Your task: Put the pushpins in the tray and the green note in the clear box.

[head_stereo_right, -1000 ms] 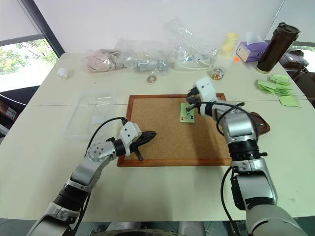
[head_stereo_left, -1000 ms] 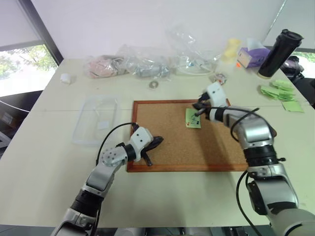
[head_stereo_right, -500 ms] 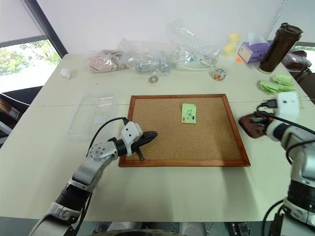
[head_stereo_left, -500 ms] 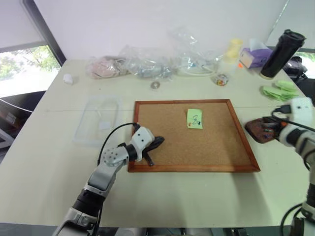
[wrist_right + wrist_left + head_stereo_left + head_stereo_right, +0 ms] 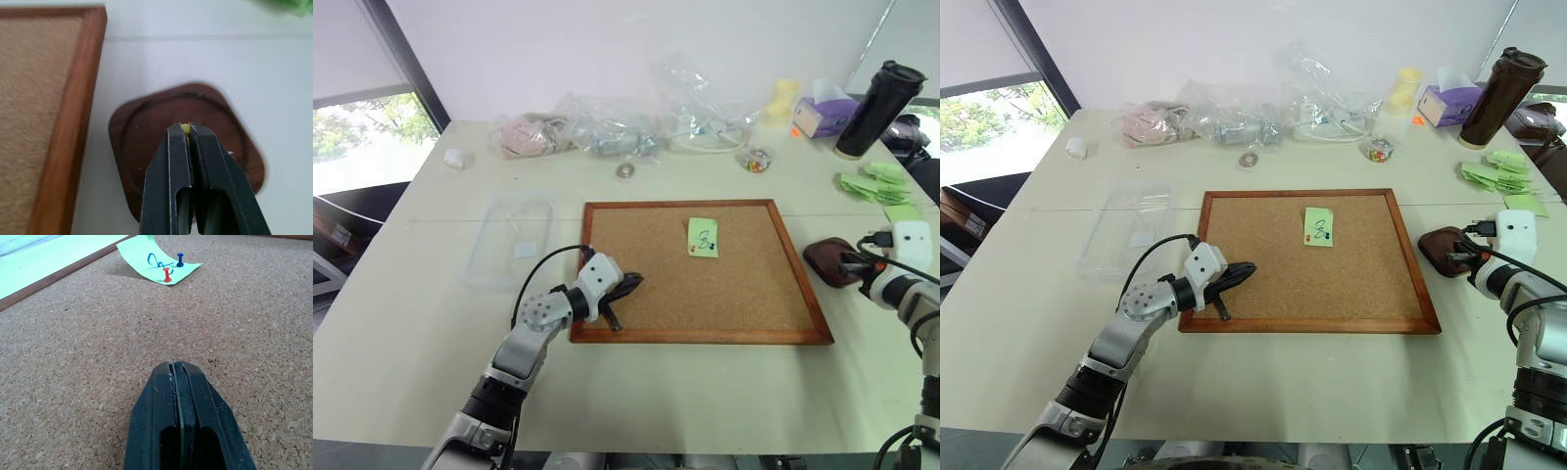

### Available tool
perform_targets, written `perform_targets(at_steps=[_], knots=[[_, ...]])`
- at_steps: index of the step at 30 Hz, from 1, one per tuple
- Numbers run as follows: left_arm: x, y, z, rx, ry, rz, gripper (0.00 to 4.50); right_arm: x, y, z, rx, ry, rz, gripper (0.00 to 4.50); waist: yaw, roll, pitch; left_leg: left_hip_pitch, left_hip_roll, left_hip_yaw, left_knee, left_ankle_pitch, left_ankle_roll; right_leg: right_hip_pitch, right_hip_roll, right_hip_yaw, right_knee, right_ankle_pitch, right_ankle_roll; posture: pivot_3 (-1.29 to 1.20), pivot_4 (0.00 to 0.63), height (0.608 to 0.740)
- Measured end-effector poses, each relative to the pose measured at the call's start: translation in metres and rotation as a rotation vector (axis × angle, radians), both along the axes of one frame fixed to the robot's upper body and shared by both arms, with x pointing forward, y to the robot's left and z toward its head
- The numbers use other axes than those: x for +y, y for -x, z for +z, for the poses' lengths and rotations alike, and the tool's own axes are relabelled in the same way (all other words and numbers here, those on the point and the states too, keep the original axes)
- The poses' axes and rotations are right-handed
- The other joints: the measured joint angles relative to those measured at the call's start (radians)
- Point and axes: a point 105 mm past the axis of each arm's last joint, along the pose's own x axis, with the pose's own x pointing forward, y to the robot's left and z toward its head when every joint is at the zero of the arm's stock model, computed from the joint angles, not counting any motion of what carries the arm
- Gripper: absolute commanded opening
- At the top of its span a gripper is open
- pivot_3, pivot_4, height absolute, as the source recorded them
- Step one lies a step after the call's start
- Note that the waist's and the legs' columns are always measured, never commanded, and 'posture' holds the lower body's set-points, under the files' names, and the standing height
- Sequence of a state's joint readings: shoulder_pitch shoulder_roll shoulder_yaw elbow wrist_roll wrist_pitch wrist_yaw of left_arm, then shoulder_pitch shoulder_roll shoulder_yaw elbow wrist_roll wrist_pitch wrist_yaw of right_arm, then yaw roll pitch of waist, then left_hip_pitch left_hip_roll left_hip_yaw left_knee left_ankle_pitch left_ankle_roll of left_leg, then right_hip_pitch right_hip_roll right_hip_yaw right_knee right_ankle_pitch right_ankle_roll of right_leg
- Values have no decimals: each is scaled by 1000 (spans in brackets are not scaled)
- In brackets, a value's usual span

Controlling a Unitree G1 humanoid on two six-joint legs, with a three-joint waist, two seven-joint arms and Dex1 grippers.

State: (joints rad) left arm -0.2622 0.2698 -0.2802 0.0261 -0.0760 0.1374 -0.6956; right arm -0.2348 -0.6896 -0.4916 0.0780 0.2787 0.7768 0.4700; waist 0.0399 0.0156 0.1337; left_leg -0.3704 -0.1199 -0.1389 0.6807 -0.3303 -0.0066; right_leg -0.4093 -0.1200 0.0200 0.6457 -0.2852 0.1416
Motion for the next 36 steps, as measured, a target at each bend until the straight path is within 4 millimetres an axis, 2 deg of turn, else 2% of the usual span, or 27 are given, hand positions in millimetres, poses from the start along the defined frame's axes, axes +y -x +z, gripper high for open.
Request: perform_targets(at_steps=[4,5,7,8,9,13,19,24,27,30,33,36], knots=[[0,0,0,-1,-1,3,0,1,-9,-2,-13,-11,16,23,-1,0,0,0,0,0,0,0,0,0,0,0,0,0,0,0,150,730],[0,0,0,-1,0,3,0,1,-11,-2,-14,-10,22,612,-1,0,0,0,0,0,0,0,0,0,0,0,0,0,0,0,150,730],[0,0,0,-2,0,5,0,2,-14,-8,4,-18,32,1396,0,0,0,0,0,0,0,0,0,0,0,0,0,0,0,0,150,730],[0,0,0,-2,1,6,0,3,-15,-9,4,-17,40,1977,0,0,0,0,0,0,0,0,0,0,0,0,0,0,0,0,150,730],[0,0,0,-2,0,7,0,4,-17,-9,4,-16,47,2377,-1,0,0,0,0,0,0,0,0,0,0,0,0,0,0,0,150,730],[1,0,0,-3,0,8,0,3,-18,-8,3,-10,48,4453,-1,0,0,0,0,0,0,0,0,0,0,0,0,0,0,0,150,730],[1,1,0,-6,2,18,0,8,-19,0,-14,-17,64,4453,-2,1,0,-1,0,0,-1,0,0,-1,0,0,-1,0,0,0,150,730],[1,1,0,-6,1,19,0,20,-23,28,-81,-3,117,4453,-1,1,0,-1,0,0,-1,0,0,-1,0,0,-1,0,0,0,150,730],[1,1,0,-7,1,19,0,36,-26,55,-141,7,176,4453,-1,1,0,-1,0,0,-1,0,0,-1,0,0,-1,0,0,0,150,730],[1,0,0,-7,1,17,0,54,-29,73,-172,0,244,4453,-1,0,0,-1,0,0,0,0,0,-1,0,0,-1,0,0,0,150,730],[0,0,0,-7,3,16,0,79,-29,79,-170,-2,342,4453,1,0,0,-1,0,-1,0,0,0,-1,0,0,-1,0,0,0,150,730],[0,0,1,-7,4,15,0,106,-26,74,-137,2,456,4453,1,0,0,-1,0,-1,0,0,0,0,0,0,-1,0,0,0,150,730]])
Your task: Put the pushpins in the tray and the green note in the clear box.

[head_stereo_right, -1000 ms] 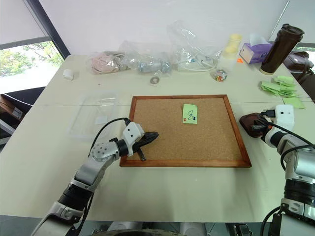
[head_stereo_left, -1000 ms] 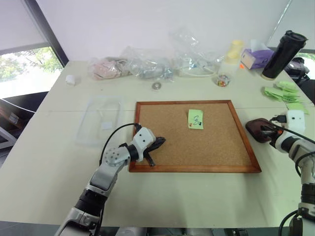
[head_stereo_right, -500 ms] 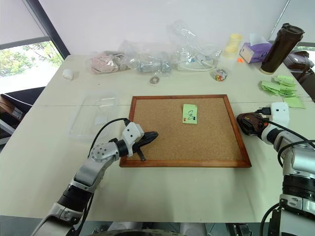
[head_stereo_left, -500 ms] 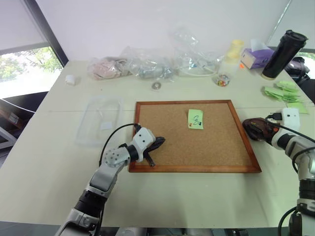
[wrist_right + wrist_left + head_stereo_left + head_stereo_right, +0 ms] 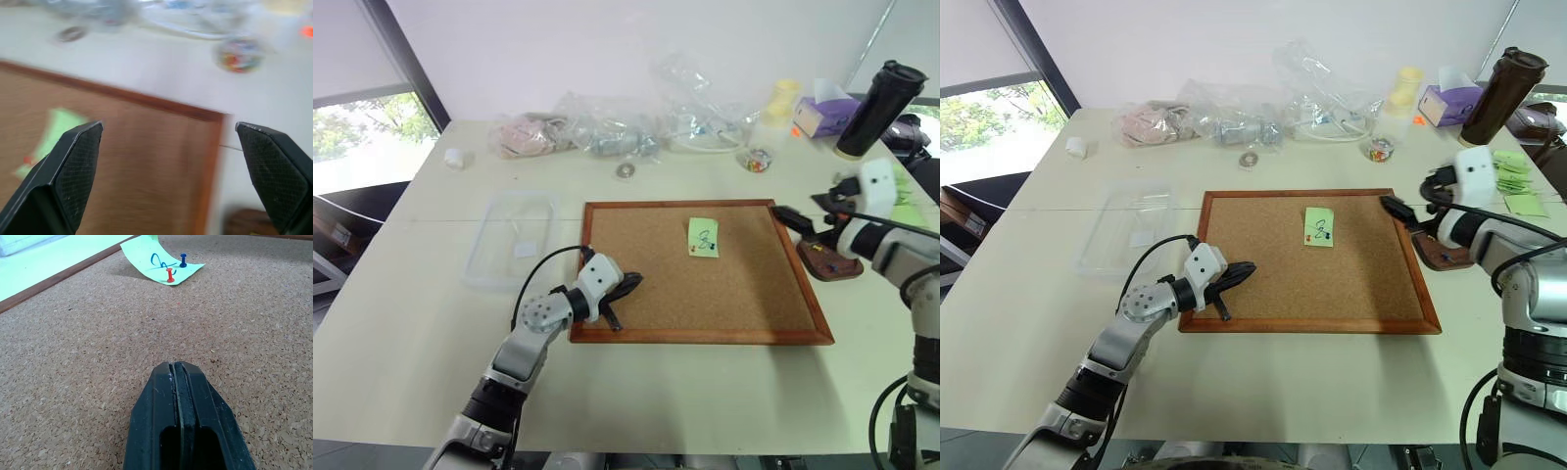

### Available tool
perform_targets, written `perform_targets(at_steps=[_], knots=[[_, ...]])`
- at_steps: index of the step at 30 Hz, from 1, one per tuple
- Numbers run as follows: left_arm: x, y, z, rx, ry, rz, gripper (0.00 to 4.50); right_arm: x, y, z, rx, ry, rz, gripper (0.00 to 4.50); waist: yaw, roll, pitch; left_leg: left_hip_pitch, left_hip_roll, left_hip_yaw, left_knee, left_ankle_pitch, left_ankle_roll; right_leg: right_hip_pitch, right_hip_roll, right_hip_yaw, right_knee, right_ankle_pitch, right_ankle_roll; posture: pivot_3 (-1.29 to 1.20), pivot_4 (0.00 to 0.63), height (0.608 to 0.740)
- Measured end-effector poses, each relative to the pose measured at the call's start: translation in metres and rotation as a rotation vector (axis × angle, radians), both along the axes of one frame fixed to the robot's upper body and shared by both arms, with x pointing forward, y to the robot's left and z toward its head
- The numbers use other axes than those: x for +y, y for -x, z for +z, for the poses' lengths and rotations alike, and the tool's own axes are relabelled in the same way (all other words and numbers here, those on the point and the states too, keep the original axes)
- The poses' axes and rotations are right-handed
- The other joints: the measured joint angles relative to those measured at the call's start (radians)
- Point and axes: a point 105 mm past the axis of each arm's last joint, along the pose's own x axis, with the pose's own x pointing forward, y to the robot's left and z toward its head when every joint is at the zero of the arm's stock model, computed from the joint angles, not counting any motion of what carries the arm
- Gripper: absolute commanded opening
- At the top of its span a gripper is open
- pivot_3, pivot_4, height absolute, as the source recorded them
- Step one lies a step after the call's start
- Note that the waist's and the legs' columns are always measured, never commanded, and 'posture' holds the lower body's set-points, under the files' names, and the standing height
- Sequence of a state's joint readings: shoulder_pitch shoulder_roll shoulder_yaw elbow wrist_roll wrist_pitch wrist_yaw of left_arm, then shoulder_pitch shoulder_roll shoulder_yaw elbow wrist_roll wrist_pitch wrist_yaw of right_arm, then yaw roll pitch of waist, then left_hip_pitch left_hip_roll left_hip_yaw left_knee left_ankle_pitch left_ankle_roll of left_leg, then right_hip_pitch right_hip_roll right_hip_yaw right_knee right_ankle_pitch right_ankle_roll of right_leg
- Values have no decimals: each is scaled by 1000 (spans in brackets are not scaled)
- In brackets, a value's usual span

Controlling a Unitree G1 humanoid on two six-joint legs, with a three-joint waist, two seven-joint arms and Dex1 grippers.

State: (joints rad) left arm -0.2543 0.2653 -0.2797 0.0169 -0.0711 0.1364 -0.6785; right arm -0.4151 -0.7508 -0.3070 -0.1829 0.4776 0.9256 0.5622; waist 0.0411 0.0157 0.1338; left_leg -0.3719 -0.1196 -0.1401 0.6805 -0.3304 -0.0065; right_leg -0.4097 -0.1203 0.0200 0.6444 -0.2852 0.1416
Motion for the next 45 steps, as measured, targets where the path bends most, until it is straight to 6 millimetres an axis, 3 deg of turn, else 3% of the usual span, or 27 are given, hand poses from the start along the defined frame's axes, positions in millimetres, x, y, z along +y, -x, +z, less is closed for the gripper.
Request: perform_targets(at_steps=[6,18,21,23,33,36,39,40,45], knots=[[0,0,0,-1,1,3,0,49,11,-40,110,60,197,4453,0,0,0,0,0,0,0,0,0,0,0,0,0,0,0,0,150,730],[1,0,0,-5,-1,11,0,61,0,-65,122,102,223,4453,-2,-1,0,0,0,0,0,0,0,0,0,-1,0,0,0,0,150,730],[1,0,0,-5,-1,11,0,64,-7,-68,109,95,219,3568,-2,-1,0,0,0,0,0,0,0,0,0,-1,0,0,0,0,150,730],[1,0,1,-6,0,10,0,64,-10,-70,107,101,215,2659,-1,-1,0,0,0,0,0,0,0,-1,0,-1,0,0,0,0,150,730],[2,1,1,-8,1,19,0,61,-18,-79,117,85,190,2659,-2,-1,0,0,0,0,0,0,0,-1,1,-1,0,0,0,0,150,730],[2,1,0,-8,0,21,0,59,-21,-84,128,85,178,1777,-4,-1,0,0,0,0,0,0,0,-1,1,-1,0,0,0,0,150,730],[2,1,1,-9,-1,21,0,62,-23,-85,128,84,186,261,-4,-1,0,0,0,0,0,0,0,-1,1,-1,0,0,0,0,150,730],[2,1,1,-9,-1,21,0,64,-24,-85,124,86,195,73,-4,-1,0,0,0,0,0,0,0,-1,1,-1,0,0,0,0,150,730],[3,0,0,-9,-1,23,0,64,-24,-85,118,91,196,73,-4,-1,0,0,0,0,0,0,0,-1,1,-1,0,0,0,0,150,730]])
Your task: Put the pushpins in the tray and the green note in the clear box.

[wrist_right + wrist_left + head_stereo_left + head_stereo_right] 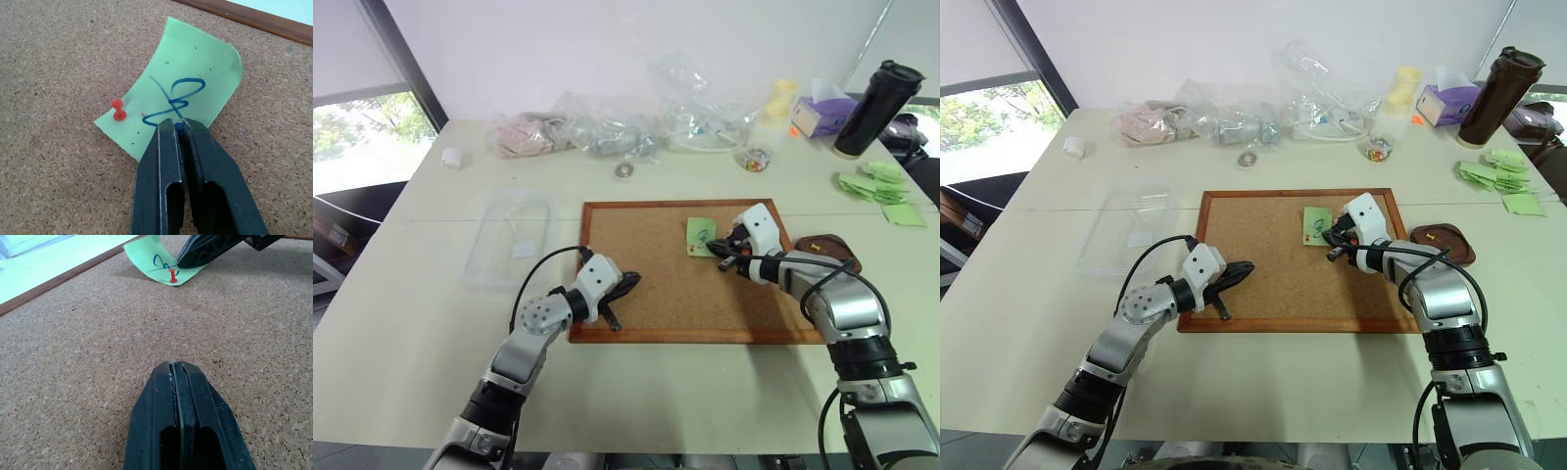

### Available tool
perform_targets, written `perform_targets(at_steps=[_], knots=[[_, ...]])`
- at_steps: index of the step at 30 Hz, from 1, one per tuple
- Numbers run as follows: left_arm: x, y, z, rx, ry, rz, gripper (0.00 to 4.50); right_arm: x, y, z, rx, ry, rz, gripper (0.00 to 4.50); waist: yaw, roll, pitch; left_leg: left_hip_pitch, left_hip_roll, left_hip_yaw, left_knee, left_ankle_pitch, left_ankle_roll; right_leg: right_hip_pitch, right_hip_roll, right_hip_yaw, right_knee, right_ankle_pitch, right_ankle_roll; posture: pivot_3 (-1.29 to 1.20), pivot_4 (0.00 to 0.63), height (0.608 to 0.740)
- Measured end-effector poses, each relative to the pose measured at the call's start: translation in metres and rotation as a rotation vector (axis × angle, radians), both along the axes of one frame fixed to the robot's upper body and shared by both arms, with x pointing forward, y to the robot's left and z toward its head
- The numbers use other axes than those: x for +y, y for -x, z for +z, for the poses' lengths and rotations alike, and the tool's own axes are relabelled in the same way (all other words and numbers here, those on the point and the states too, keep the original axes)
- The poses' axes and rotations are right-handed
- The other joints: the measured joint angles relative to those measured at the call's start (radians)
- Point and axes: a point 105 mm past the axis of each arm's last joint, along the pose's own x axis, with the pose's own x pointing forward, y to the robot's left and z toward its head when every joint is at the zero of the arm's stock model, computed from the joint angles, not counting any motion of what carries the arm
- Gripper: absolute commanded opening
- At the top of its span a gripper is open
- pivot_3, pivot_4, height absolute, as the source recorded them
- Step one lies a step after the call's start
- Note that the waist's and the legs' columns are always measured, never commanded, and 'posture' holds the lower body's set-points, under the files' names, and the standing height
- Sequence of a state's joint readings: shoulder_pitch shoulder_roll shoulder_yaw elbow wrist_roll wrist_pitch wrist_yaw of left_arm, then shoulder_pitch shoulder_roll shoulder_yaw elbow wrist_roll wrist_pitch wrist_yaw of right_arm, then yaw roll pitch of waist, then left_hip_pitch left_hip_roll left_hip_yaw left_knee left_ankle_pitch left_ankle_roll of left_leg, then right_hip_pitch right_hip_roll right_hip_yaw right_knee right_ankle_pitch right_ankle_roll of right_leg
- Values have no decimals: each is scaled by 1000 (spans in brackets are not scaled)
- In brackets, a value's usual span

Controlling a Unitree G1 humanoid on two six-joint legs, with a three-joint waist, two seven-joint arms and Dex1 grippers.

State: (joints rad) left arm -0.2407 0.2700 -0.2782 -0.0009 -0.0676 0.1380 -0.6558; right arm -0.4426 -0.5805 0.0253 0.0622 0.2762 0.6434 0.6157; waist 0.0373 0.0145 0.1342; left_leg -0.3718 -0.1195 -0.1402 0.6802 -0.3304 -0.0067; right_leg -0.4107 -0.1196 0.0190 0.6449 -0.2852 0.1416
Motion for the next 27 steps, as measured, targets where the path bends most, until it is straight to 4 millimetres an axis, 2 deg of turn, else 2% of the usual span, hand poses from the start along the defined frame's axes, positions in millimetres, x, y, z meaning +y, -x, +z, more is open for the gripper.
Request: perform_targets(at_steps=[4,6,8,11,14,18,23,27], knots=[[0,0,0,-1,1,0,0,0,2,3,-2,6,0,73,1,0,0,0,0,0,0,0,0,0,0,0,0,0,0,0,150,730],[0,0,0,-1,1,0,0,1,3,12,-19,-8,-2,73,2,0,0,-1,0,0,0,0,0,-1,0,0,0,0,0,0,150,730],[0,0,0,-1,1,0,0,-5,5,35,-69,-58,-28,73,4,0,0,-1,0,0,0,0,0,-1,0,0,0,0,0,0,150,730],[0,1,0,2,1,0,0,-32,8,74,-164,-73,-116,73,3,0,0,-1,0,0,0,0,0,-1,0,0,-1,0,0,0,150,730],[0,0,-1,3,1,2,0,-50,13,89,-190,-115,-190,73,1,0,0,-1,0,0,-1,0,0,-1,0,0,-1,0,0,0,150,730],[-1,1,0,3,5,0,0,-79,21,84,-167,-141,-301,73,4,0,0,-1,0,0,-1,0,0,0,0,1,-1,0,0,0,150,730],[-1,1,-1,7,8,5,0,-153,41,46,-80,-72,-565,73,2,0,0,-1,0,0,-1,0,0,0,-1,0,-1,0,0,0,150,730],[0,-1,-3,13,5,11,0,-172,46,25,-41,-53,-631,73,0,3,-1,0,0,2,-1,0,0,1,0,1,-1,0,0,0,150,730]])
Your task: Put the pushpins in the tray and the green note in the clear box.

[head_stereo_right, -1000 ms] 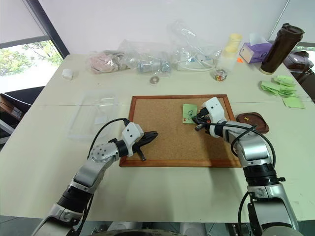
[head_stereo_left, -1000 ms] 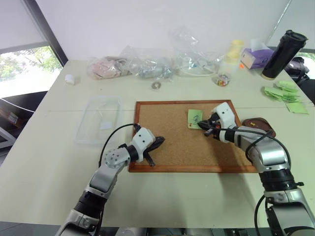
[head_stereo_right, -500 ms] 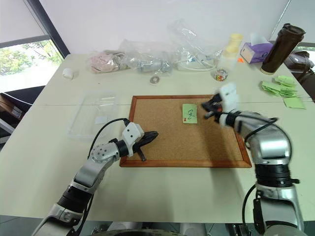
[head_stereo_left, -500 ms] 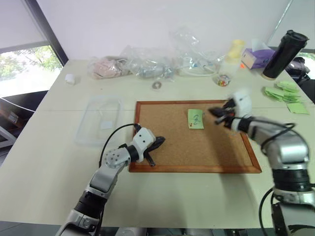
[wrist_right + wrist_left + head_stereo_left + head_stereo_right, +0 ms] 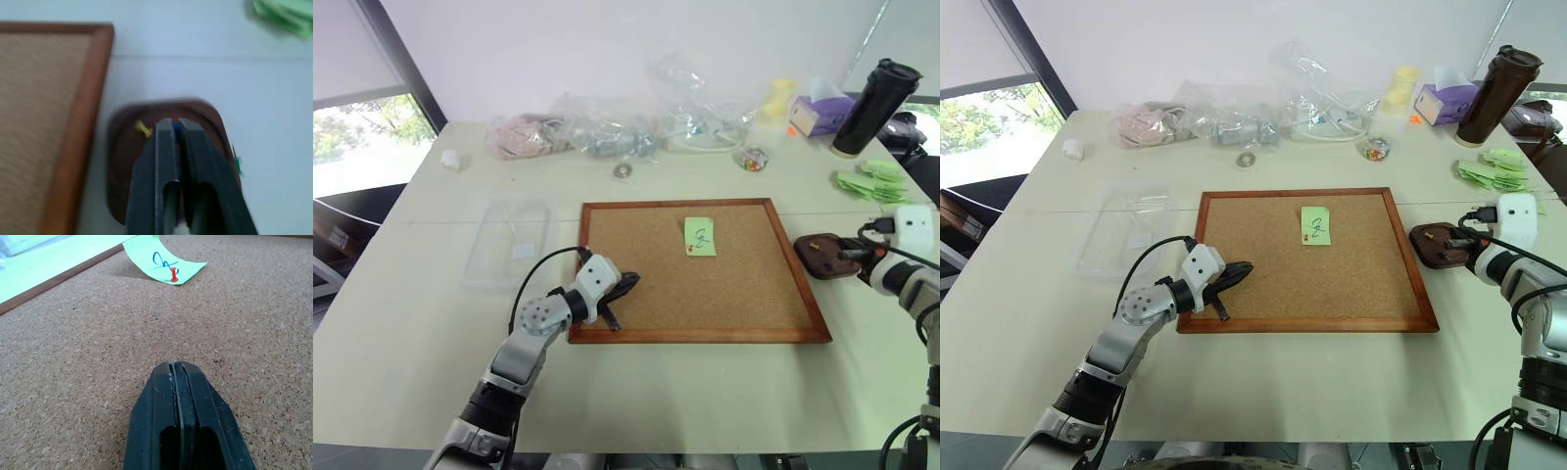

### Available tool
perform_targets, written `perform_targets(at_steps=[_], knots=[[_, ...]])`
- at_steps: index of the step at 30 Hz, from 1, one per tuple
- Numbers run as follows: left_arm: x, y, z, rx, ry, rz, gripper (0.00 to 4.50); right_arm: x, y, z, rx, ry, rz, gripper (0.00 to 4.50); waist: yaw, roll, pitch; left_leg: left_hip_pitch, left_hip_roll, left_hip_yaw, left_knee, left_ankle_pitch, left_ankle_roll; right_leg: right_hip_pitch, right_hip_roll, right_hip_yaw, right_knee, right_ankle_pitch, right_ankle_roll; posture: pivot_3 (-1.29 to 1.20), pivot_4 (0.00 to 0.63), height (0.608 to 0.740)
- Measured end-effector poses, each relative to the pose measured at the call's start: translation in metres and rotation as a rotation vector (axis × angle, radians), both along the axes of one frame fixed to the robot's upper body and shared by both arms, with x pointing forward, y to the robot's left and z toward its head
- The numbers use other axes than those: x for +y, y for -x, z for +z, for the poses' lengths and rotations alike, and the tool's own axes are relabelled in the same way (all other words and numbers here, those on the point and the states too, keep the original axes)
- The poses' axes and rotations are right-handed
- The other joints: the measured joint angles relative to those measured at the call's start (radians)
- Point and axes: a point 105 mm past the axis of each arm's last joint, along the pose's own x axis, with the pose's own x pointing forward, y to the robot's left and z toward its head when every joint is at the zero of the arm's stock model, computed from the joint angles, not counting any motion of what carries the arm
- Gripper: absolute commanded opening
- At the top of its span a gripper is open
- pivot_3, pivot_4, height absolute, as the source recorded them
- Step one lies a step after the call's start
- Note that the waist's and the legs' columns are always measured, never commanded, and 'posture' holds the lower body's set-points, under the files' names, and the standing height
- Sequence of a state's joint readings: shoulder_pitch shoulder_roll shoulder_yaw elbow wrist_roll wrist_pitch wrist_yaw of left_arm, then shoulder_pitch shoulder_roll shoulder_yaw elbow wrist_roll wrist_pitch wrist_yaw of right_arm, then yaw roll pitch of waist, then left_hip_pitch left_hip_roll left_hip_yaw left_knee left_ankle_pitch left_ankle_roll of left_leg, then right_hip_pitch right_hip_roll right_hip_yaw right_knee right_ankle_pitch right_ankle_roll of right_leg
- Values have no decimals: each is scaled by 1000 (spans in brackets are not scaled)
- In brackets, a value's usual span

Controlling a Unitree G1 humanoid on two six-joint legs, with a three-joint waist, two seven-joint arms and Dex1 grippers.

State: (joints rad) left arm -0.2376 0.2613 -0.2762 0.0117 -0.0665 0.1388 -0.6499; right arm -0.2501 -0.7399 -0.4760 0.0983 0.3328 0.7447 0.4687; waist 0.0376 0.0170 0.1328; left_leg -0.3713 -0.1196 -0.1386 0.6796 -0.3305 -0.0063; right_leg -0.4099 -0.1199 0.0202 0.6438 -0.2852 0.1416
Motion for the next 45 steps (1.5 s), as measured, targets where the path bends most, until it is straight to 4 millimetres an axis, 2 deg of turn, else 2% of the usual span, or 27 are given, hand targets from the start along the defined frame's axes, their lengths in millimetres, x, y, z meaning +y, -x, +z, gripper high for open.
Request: perform_targets(at_steps=[7,8,11,17,27,36,42,45], knots=[[-1,0,0,-1,3,-3,0,-2,-1,-4,-4,10,3,73,2,1,0,0,0,0,0,0,0,0,0,0,0,0,0,0,150,730],[-1,0,0,-1,3,-3,0,-1,-1,-5,-4,11,8,324,2,1,0,0,0,0,0,0,0,0,0,0,0,0,0,0,150,730],[-1,0,0,-1,3,-3,0,0,-2,-9,11,9,15,1393,2,1,0,0,0,-1,0,0,0,0,0,0,0,0,0,0,150,730],[-1,0,0,-1,2,-3,0,-1,-2,-11,17,4,10,4448,2,1,0,0,0,-1,0,0,0,0,0,0,0,0,0,0,150,730],[-2,0,0,-5,2,-4,0,2,-2,-11,18,-10,21,4448,2,1,0,0,0,-1,0,0,0,0,0,0,0,0,0,0,150,730],[-2,0,0,-9,-1,-5,0,22,-3,-5,19,-68,99,4448,3,1,0,0,0,-1,0,0,0,0,0,0,0,0,0,0,150,730],[-2,0,0,-12,-5,-6,0,27,-2,-17,53,-62,115,4448,3,1,0,0,0,-1,0,0,0,0,0,0,0,0,0,0,150,730],[-2,0,0,-12,-5,-7,0,30,-6,-7,17,-75,129,4448,3,1,0,0,0,-1,0,0,0,0,0,0,0,0,0,0,150,730]])
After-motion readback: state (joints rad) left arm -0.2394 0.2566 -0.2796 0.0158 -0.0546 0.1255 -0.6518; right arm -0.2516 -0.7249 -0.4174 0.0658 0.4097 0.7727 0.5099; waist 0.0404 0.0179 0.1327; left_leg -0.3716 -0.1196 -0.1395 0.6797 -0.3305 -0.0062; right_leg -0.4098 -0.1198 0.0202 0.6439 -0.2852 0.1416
